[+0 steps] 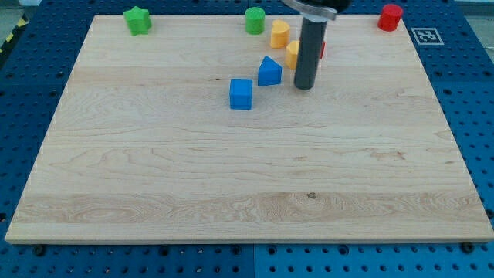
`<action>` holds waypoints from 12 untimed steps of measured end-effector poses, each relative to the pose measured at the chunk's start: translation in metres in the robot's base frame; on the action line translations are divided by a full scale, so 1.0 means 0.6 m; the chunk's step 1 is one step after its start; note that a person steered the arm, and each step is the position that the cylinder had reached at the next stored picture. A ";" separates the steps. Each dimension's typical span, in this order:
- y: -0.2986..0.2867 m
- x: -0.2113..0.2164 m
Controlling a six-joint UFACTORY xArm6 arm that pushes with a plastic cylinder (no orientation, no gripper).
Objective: Push blue triangle towards center left
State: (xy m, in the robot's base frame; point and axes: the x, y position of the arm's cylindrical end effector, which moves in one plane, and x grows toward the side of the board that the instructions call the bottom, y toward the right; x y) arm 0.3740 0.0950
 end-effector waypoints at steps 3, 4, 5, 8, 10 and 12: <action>-0.064 -0.026; -0.109 -0.042; -0.149 -0.059; -0.215 -0.041; -0.218 0.006; -0.237 0.035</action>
State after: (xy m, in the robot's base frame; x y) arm 0.3949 -0.0474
